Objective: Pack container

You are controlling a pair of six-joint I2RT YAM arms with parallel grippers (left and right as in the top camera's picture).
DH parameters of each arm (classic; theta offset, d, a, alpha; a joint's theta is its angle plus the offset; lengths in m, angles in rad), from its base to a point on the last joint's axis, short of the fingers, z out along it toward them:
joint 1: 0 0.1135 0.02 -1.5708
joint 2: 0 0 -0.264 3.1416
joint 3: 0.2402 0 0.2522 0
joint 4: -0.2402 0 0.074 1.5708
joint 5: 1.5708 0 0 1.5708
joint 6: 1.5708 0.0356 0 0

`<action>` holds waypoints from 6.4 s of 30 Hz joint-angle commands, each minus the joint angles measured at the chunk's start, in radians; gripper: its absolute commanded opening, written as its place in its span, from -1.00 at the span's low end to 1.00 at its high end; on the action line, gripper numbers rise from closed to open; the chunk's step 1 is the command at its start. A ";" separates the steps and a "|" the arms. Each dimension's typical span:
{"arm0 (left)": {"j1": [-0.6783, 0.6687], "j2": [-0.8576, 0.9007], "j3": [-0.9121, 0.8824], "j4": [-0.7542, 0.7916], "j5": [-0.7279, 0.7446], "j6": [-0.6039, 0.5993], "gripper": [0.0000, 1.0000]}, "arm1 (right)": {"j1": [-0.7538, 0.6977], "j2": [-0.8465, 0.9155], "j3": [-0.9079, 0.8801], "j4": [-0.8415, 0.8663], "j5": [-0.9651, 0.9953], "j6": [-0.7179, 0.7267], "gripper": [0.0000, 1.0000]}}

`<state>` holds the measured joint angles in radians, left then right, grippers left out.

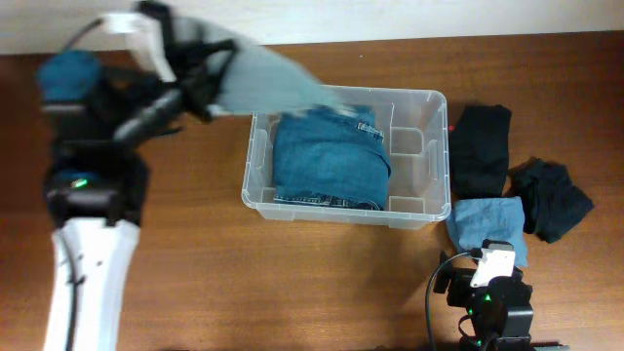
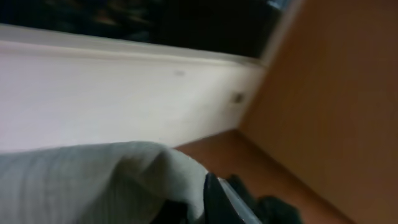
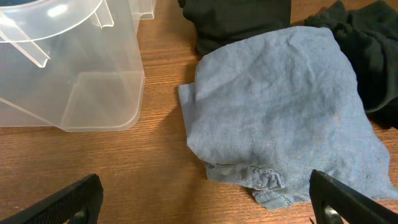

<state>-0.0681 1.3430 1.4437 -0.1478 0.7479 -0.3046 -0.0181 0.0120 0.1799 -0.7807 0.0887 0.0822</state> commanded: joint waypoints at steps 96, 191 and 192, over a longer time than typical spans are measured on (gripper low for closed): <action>-0.211 0.414 0.381 -0.661 -0.445 0.352 0.08 | -0.004 -0.008 -0.003 -0.002 0.002 0.008 0.96; 0.320 0.397 0.913 -1.540 -0.962 0.301 0.99 | -0.004 -0.008 -0.003 -0.002 0.002 0.008 0.97; 0.320 0.397 0.913 -1.540 -0.962 0.301 0.99 | -0.004 -0.008 -0.003 -0.002 0.002 0.008 0.97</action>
<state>0.2481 1.7561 2.3520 -1.6871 -0.2001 -0.0189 -0.0185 0.0113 0.1799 -0.7807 0.0887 0.0826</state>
